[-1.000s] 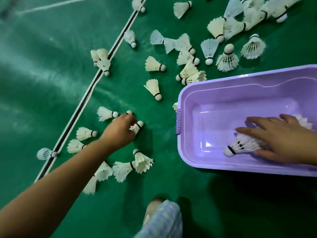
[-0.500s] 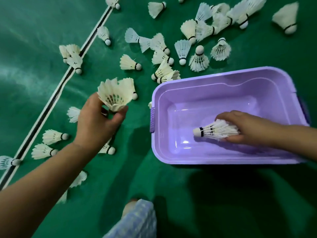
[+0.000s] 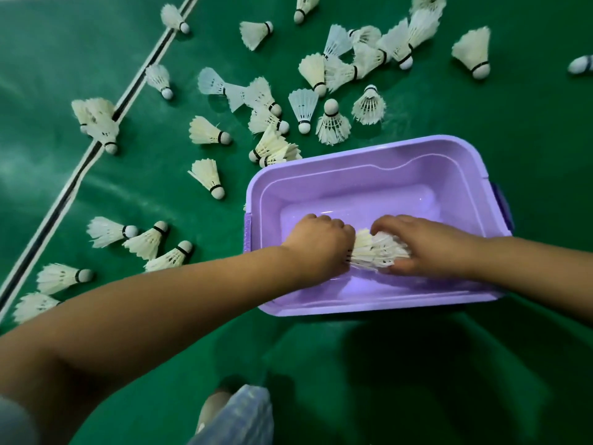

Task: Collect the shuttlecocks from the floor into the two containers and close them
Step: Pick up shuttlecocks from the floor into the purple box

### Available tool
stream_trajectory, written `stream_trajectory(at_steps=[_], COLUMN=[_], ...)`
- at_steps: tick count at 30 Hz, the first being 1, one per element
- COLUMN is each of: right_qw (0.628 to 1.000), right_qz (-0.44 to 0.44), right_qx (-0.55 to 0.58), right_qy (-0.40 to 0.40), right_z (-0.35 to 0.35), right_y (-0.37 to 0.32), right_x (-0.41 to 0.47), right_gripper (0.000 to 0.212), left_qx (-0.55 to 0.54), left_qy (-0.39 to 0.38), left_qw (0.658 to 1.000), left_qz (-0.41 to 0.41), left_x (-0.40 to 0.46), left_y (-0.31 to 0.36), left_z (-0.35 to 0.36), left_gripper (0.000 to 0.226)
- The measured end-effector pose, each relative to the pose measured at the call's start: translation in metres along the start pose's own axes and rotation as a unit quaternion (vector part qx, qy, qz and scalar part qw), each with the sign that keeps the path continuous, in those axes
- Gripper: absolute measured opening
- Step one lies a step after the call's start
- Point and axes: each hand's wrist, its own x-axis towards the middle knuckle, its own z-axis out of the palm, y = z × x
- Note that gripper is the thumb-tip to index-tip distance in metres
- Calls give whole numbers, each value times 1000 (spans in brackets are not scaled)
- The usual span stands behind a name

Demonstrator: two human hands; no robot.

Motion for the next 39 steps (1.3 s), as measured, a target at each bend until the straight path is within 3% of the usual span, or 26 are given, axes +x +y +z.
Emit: stream_trajectory(at_steps=[2,5,7,11,17,18,19,20,22,23,24,26,28,29,31,33,35,37,39], right_qw=[1000,995,990,978,981,980,979,980,981,981,982,985,986,986,988,987,985,986,990], right_qz=[8,28,39,38,-33,-44,-50,-50,-49,-49,-45,-41,-41,-40,-38,-44,-53,-57,-59], right_qx=[-10,-31,-86,-200,-177,-181,-182,-178,-168,-163,-156,-138,-132,-129,-118,-121,-130,-122,-88], right_qy=[-17,-95,-102,-56,-71,-71,-72,-77,-88,-90,-93,-95,-95,-95,-97,-95,-100,-99,-93], right_z=[2,2,5,7,7,8,8,9,11,13,15,17,16,16,18,20,21,19,12], right_y=[2,2,-2,-15,-26,-25,-24,-23,-21,-20,-20,-19,-20,-22,-27,-32,-35,-33,-31], right_x=[2,4,6,12,23,23,23,24,26,27,28,29,30,30,30,29,29,27,24], right_gripper=[71,104,109,89,66,63,60,59,58,58,58,57,57,57,56,56,56,57,60], left_qx=[-30,-58,-76,-92,-160,-175,-192,-210,-209,-205,-204,-182,-157,-150,-119,-79,-131,-342,-571], left_qy=[-11,-14,-16,-28,-146,-120,-46,76,306,356,335,128,-68,-121,-147,-91,45,190,237], left_qw=[999,998,997,995,975,976,980,975,919,883,862,868,882,885,892,896,872,809,729], left_qz=[-11,-6,-3,-10,41,41,31,1,-131,-228,-322,-443,-439,-425,-410,-428,-469,-437,-295], left_x=[7,9,9,14,-3,-12,-25,-39,-74,-91,-107,-128,-138,-139,-136,-129,-125,-120,-116], left_y=[-1,-6,-5,-1,-12,-22,-37,-56,-104,-131,-158,-195,-201,-198,-191,-192,-191,-175,-144], left_z=[12,30,38,43,22,11,1,-5,-4,3,17,53,84,95,103,91,60,17,-28], left_gripper=[41,48,50,56,59,58,54,46,33,30,29,30,41,44,41,35,35,39,43])
